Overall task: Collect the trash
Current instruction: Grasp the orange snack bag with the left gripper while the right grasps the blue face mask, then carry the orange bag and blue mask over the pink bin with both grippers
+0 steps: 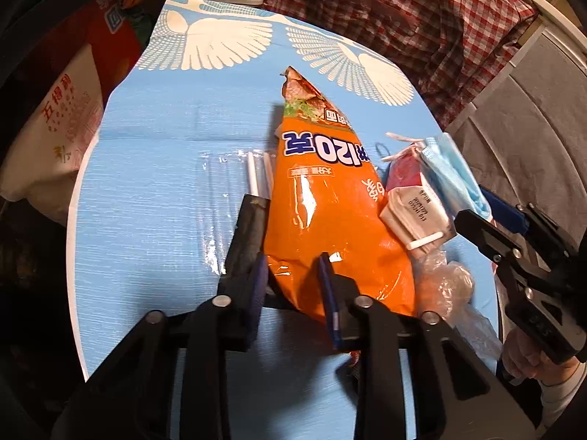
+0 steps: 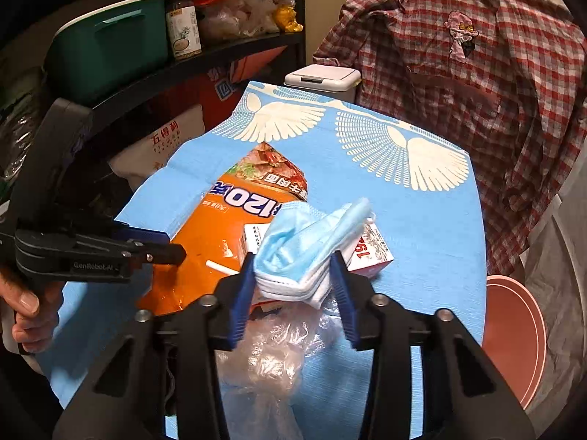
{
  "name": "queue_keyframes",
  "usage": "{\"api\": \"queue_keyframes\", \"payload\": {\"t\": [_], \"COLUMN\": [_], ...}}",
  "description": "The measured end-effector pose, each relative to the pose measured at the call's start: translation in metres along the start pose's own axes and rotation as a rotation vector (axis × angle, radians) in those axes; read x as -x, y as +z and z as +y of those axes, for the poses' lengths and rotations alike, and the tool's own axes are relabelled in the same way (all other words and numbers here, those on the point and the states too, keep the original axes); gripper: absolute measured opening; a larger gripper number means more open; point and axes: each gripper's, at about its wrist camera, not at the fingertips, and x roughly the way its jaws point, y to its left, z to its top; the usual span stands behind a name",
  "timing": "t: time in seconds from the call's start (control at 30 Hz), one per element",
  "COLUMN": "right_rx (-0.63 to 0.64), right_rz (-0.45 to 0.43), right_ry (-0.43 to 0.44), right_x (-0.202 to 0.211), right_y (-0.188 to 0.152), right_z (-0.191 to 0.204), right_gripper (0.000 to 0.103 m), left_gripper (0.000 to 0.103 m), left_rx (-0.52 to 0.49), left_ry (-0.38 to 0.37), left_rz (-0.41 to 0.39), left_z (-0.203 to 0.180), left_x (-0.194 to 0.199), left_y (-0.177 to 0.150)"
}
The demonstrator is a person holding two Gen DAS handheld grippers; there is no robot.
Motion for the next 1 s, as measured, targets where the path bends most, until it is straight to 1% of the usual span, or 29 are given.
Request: {"api": "queue_keyframes", "payload": {"t": [0.07,0.13,0.23,0.4,0.5,0.67,0.77,1.0], "right_rx": [-0.001,-0.005,-0.015,-0.043,-0.062,-0.072,-0.073,-0.088], "right_rz": [-0.011,-0.024,-0.05,-0.096,-0.116,-0.14,-0.15,-0.19], "right_ry": [-0.002,-0.006,-0.011,-0.021,-0.021,-0.027,-0.03,-0.03], "right_x": [0.005,0.01,0.022,0.045,0.057,0.07,0.077,0.095], "right_y": [0.0,0.0,0.0,0.0,-0.001,-0.005,-0.008,-0.01], "right_z": [-0.003,-0.005,-0.011,-0.023,-0.029,-0.034,-0.035,-0.039], "right_gripper": [0.03,0.028,0.027,0.027,0.027,0.027,0.027,0.027], "left_gripper": [0.018,0.012,0.009,0.008,0.008,0.008,0.008,0.008], "left_rx": [-0.006,-0.014,-0.023,-0.055,-0.069,-0.081,-0.084,-0.094], "left_ry": [-0.007,-0.002,-0.004,0.011,0.041,0.056,0.052,0.085], "left_rz": [-0.012,-0.032,-0.07,-0.142,-0.185,-0.225,-0.242,-0.32], "left_z": [-0.003,-0.005,-0.012,-0.026,-0.033,-0.041,-0.046,-0.057], "left_x": [0.005,0.011,0.024,0.05,0.064,0.078,0.085,0.11], "left_y": [0.001,0.003,0.006,0.012,0.014,0.015,0.014,0.013]}}
